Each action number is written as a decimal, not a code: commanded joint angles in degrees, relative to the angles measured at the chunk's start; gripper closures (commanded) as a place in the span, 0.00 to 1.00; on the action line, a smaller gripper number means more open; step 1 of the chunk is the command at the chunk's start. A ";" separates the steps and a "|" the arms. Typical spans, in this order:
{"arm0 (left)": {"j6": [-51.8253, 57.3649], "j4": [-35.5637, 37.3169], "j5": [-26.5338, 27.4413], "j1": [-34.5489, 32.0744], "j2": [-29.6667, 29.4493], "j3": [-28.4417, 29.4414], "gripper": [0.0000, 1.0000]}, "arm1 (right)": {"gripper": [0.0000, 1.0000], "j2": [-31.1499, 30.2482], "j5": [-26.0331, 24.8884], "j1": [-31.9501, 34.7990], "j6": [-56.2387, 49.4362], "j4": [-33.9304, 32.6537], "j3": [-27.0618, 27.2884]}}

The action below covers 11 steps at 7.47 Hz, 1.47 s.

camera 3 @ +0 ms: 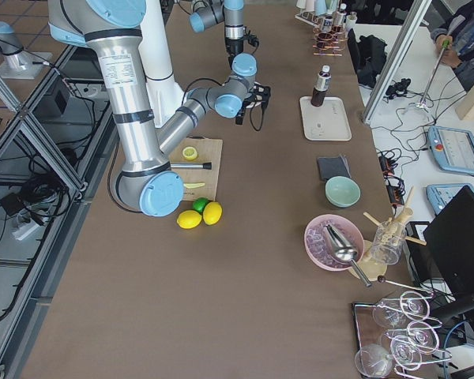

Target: Place donut on tray

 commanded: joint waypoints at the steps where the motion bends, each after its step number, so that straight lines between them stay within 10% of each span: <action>1: -0.11 0.01 0.17 0.07 -0.12 0.12 1.00 | 0.05 0.25 -0.34 -1.40 0.72 -0.04 0.54; 3: -0.11 0.01 0.18 0.16 -0.73 0.12 1.00 | 0.26 0.51 -1.91 -2.71 0.72 -0.04 0.36; 7: -0.11 0.01 0.09 0.16 -0.82 0.20 1.00 | 1.00 0.78 -1.75 -3.78 0.72 0.31 0.54; 11: -0.11 -0.08 0.09 0.16 -0.91 0.03 1.00 | 1.00 1.65 -1.57 -4.30 0.81 0.49 0.71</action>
